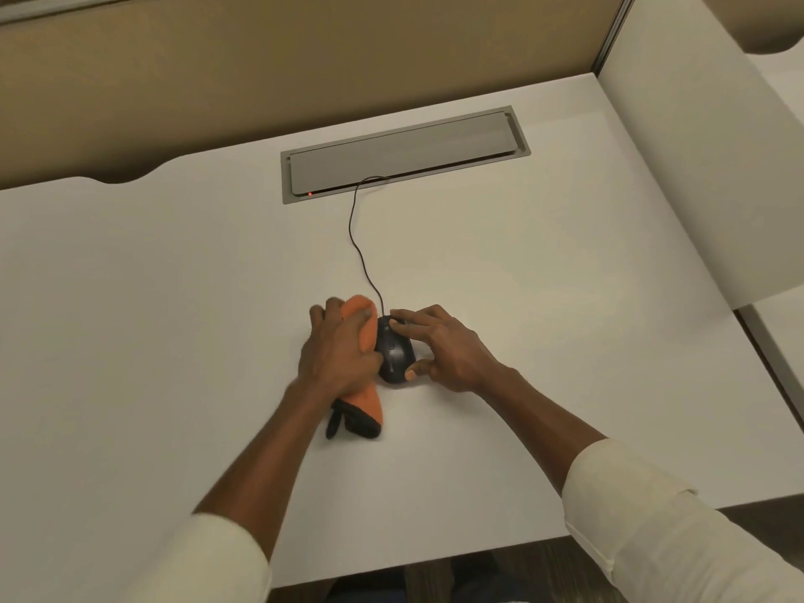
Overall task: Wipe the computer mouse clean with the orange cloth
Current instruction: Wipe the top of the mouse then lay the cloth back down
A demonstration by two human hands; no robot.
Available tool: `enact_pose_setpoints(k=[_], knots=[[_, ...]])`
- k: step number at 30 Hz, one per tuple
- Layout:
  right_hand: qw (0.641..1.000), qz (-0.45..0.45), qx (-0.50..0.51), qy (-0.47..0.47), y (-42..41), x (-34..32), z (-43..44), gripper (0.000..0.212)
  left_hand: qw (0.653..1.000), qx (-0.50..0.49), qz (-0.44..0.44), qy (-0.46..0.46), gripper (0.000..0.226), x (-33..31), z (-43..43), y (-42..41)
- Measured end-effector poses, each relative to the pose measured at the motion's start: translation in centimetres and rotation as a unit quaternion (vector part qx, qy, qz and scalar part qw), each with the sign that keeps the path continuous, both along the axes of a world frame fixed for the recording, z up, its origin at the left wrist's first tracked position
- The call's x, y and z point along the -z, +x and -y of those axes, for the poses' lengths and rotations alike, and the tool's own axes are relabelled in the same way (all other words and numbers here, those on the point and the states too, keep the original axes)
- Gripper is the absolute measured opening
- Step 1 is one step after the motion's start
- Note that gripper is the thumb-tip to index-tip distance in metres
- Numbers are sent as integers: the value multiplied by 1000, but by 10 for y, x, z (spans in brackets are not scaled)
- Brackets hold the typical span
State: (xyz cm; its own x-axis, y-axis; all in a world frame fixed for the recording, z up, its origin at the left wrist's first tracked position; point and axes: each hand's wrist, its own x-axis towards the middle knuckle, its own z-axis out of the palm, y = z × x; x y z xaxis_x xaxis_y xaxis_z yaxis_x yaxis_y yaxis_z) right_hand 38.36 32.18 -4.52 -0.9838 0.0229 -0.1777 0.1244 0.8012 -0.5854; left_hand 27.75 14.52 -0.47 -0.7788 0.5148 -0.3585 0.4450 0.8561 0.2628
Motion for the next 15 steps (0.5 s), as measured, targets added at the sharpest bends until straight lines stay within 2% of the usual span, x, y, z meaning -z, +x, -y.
enact_pose_setpoints(k=[4,6,11,15], knots=[[1000,1,2,2,0,-1,0,83,992,126,-10,-18,78,-2,1,-34],[1000,1,4,3,0,0,0,83,989,149,-14,-15,77,0,3,-38],[1000,-2,6,2,0,1,1,84,996,84,7,16,80,5,8,-16],[1000,-7,3,0,1,1,1,83,994,-25,5,107,74,10,15,15]])
